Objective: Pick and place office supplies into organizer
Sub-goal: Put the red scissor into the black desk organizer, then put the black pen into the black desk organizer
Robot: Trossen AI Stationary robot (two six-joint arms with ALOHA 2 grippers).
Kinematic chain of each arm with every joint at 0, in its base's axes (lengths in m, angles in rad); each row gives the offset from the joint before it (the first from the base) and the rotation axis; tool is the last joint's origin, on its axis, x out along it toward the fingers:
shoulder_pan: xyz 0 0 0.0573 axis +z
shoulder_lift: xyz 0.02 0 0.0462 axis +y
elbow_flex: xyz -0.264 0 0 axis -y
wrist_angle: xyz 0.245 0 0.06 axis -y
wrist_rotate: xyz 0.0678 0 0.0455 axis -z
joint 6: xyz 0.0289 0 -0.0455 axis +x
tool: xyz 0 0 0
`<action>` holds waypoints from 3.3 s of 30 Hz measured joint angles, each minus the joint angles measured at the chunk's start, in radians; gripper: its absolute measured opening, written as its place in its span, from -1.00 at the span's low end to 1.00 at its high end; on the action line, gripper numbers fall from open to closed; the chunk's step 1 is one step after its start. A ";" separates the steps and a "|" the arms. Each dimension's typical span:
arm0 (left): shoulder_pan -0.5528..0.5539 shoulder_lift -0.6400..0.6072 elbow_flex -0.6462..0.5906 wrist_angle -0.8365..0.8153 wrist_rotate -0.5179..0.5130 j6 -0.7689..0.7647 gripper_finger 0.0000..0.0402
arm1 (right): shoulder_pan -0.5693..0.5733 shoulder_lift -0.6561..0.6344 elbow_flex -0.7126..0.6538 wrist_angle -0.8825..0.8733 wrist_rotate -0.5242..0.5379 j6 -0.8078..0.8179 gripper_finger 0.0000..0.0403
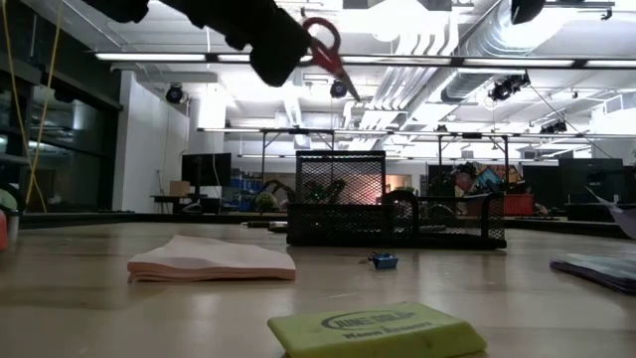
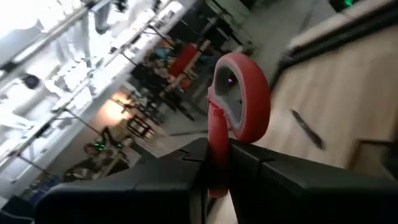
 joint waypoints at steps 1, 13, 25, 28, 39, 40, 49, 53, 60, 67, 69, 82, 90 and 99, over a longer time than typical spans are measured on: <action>-0.002 0.000 0.016 -0.062 0.007 -0.040 -0.89 | 0.004 0.000 0.000 0.001 0.017 -0.013 -0.45; -0.003 -0.017 0.342 -1.041 0.208 -0.675 -0.89 | 0.018 0.000 0.000 -0.068 0.068 0.026 -0.45; 0.014 -0.132 0.551 -1.485 0.539 -0.875 -0.89 | 0.146 -0.031 0.000 -0.053 0.444 -0.111 -0.45; 0.012 -0.135 0.604 -1.540 0.613 -0.909 -0.89 | 0.151 -0.031 0.000 -0.091 0.444 -0.083 -0.45; 0.045 -0.139 0.697 -1.771 0.682 -1.008 -0.89 | 0.120 -0.032 0.000 -0.311 0.448 0.146 -0.45; 0.057 -0.139 0.697 -1.772 0.690 -1.007 -0.89 | 0.116 -0.032 0.000 -0.315 0.448 0.157 -0.45; 0.178 -0.108 0.698 -1.784 0.870 -0.960 -0.89 | 0.096 -0.032 0.000 -0.330 0.441 0.175 -0.45; 0.219 -0.081 0.695 -1.775 0.931 -0.948 -0.89 | 0.094 -0.032 0.000 -0.335 0.441 0.175 -0.45; 0.273 -0.017 0.696 -1.750 1.105 -0.861 -0.89 | 0.094 -0.031 0.001 -0.398 0.440 0.240 -0.45; 0.316 0.070 0.696 -1.742 1.122 -0.846 -0.85 | 0.094 -0.031 0.001 -0.483 0.440 0.347 -0.45; 0.318 0.079 0.698 -1.737 1.115 -0.829 -0.79 | 0.094 -0.031 0.000 -0.494 0.440 0.359 -0.45; 0.322 0.072 0.695 -1.735 1.083 -0.820 -0.76 | 0.087 -0.031 0.000 -0.504 0.440 0.358 -0.45; 0.322 0.030 0.697 -1.727 1.101 -0.804 -0.53 | 0.076 -0.031 0.000 -0.504 0.431 0.361 -0.45; 0.322 -0.004 0.697 -1.739 1.034 -0.775 0.02 | 0.070 -0.031 0.000 -0.510 0.421 0.360 -0.45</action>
